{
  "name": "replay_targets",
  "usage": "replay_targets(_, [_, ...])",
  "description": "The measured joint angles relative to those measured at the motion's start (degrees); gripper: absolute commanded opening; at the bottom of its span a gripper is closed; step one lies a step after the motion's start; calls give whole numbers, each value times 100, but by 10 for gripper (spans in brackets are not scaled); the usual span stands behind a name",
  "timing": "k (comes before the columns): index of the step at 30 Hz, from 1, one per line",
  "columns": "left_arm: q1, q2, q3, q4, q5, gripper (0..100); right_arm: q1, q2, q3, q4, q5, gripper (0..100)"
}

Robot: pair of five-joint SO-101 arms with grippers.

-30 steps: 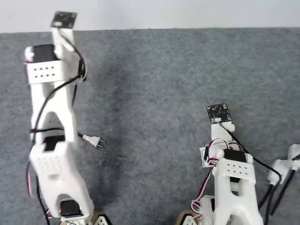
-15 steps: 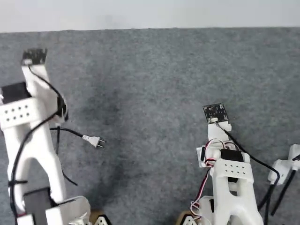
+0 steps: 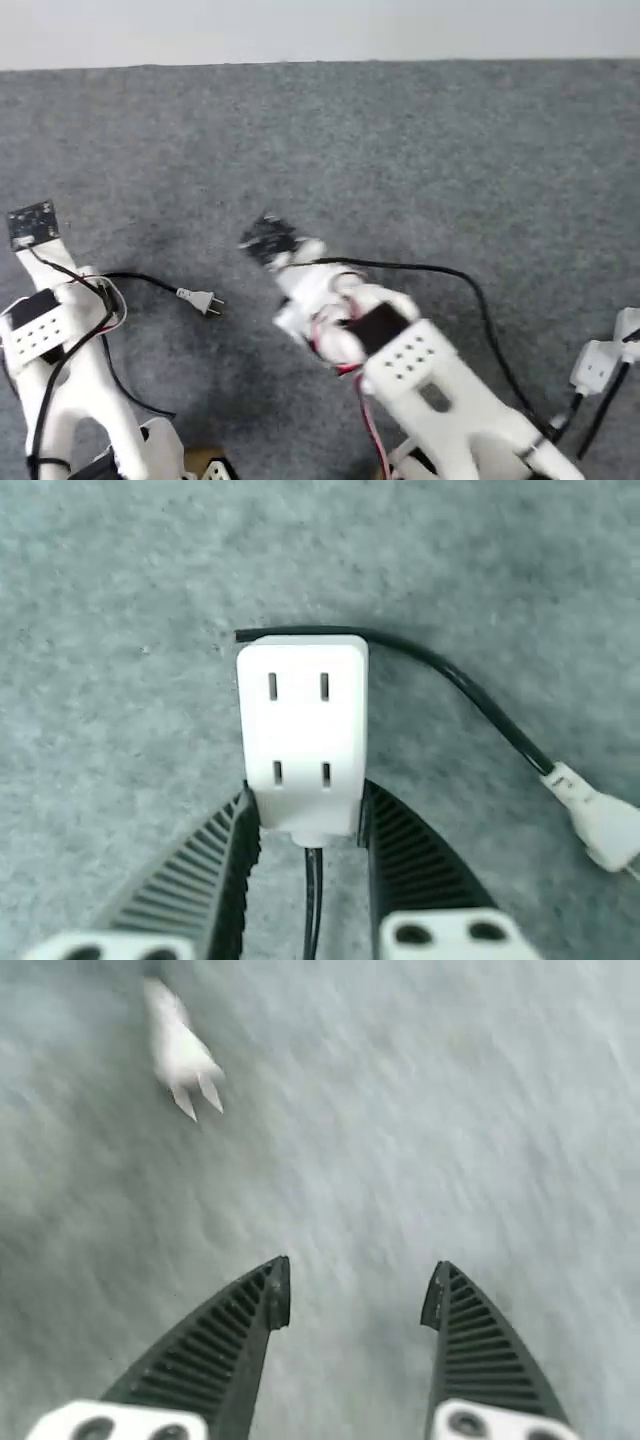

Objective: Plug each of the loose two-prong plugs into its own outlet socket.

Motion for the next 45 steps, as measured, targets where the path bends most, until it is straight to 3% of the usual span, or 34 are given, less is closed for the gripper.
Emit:
replay_targets(10, [-976, 1231, -580, -589, 448, 13, -1055, 3560, -2312, -1371, -149, 219])
replay_targets(16, [-1591, 1767, -1055, -642, 914, 14, -1301, 5969, -4835, -800, -149, 219])
replay_targets(22, [-1653, 1837, -1073, -800, 1125, 15, -1345, 7815, -6945, 220, -79, 219])
replay_targets(27, [-1653, 1837, -1073, -800, 1134, 15, -1345, 8475, -8237, 1169, 0, 212])
replay_targets(32, [-1653, 1837, -1073, -800, 1134, 15, -1345, 8835, -8967, 1688, 35, 1])
replay_targets(45, [-1486, 1837, -1073, -800, 1134, 14, -1046, 8949, -9793, 3033, -431, 8])
